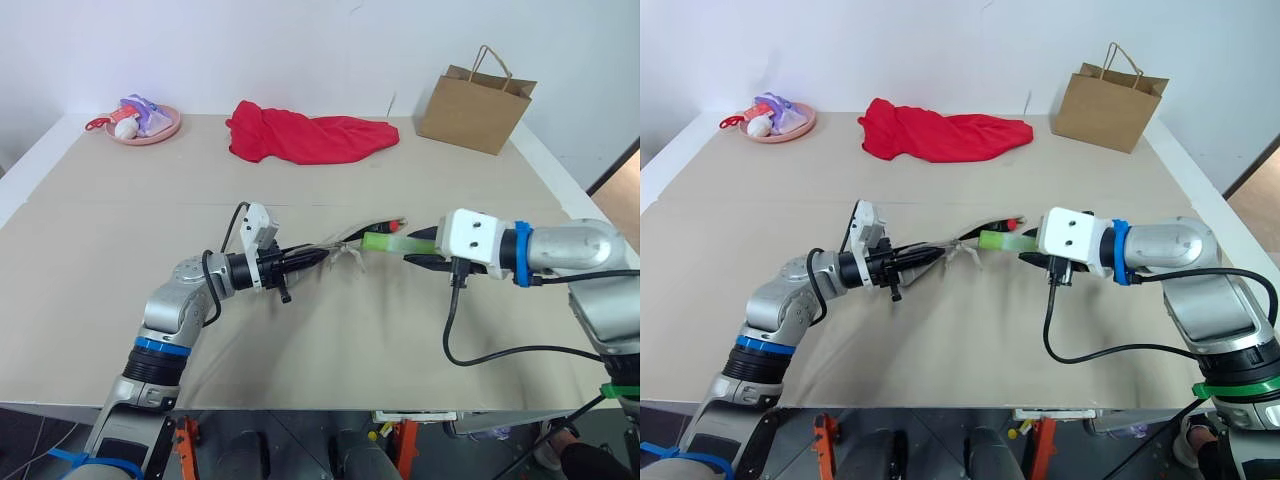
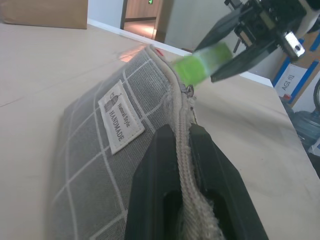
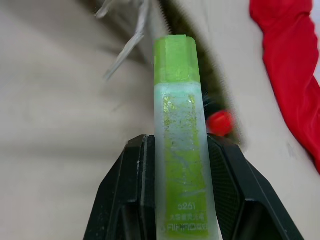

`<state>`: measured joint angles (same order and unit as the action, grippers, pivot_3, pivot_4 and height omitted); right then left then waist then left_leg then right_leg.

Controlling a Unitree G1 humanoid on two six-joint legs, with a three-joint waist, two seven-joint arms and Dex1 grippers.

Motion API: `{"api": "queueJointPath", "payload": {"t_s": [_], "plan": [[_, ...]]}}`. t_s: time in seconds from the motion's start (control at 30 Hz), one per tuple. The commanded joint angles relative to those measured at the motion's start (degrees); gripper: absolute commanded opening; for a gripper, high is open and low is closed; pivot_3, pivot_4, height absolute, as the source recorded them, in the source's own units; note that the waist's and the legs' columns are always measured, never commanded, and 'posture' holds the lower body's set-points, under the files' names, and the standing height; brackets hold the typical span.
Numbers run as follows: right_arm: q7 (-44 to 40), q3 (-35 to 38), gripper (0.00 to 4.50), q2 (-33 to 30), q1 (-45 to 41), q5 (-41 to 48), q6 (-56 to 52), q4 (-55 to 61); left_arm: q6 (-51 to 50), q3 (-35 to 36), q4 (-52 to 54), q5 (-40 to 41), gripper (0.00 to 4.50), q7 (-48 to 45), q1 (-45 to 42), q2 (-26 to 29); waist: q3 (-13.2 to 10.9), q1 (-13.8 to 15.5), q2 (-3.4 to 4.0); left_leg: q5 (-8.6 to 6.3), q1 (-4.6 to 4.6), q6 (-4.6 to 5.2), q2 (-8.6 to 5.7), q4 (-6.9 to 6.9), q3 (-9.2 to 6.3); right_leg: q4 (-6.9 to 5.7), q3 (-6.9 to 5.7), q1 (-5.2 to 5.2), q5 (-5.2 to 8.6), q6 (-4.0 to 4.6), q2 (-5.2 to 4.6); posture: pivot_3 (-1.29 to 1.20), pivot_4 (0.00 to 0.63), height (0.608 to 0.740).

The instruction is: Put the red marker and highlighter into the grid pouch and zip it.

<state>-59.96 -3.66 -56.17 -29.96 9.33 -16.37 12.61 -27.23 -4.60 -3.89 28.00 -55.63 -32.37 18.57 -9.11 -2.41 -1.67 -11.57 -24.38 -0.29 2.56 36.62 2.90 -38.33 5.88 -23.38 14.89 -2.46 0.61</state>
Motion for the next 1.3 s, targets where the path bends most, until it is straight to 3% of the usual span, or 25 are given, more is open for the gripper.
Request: {"api": "queueJointPath", "payload": {"t_s": [0.03, 0.57, 0.87, 1.3], "plan": [[-0.4, 3.1, 1.07, -1.5, -0.8, 0.1, 0.6, -0.8, 0.8, 0.5, 2.2, 0.5, 0.00, -0.6, -0.1, 0.4, 0.0, 0.0, 0.00, 0.00, 0.00, 0.00, 0.00, 0.00, 0.00, 0.00, 0.00, 0.00, 0.00, 0.01, 0.00, 0.00, 0.150, 0.740], [-0.5, 0.8, 1.07, -2.0, 2.2, -3.8, 2.1, 1.2, 1.0, -0.1, 0.4, -0.1, 0.00, -2.1, -2.0, 0.3, 0.0, 0.0, 0.00, 0.00, 0.02, 0.00, 0.00, 0.03, 0.01, -0.01, 0.00, 0.01, -0.01, -0.01, 0.03, 0.00, 0.150, 0.740], [0.2, -8.2, 1.07, 5.6, -2.2, -9.2, 4.6, 0.0, 4.5, -3.7, -2.2, -3.2, 0.00, -7.1, -3.7, 1.2, 0.0, -0.1, 0.01, 0.01, 0.04, -0.02, 0.02, 0.04, 0.04, -0.05, -0.03, -0.01, -0.01, 0.00, 0.09, 0.00, 0.150, 0.740], [0.1, -13.1, 1.07, 18.1, -6.4, -10.0, 8.3, -1.5, 5.5, -5.8, -3.5, -4.8, 0.00, -11.8, -3.9, 0.4, 0.0, 0.0, 0.01, 0.01, -0.01, -0.02, 0.02, 0.06, 0.04, -0.09, -0.13, -0.01, -0.02, 0.12, 0.09, 0.00, 0.150, 0.740]]}}
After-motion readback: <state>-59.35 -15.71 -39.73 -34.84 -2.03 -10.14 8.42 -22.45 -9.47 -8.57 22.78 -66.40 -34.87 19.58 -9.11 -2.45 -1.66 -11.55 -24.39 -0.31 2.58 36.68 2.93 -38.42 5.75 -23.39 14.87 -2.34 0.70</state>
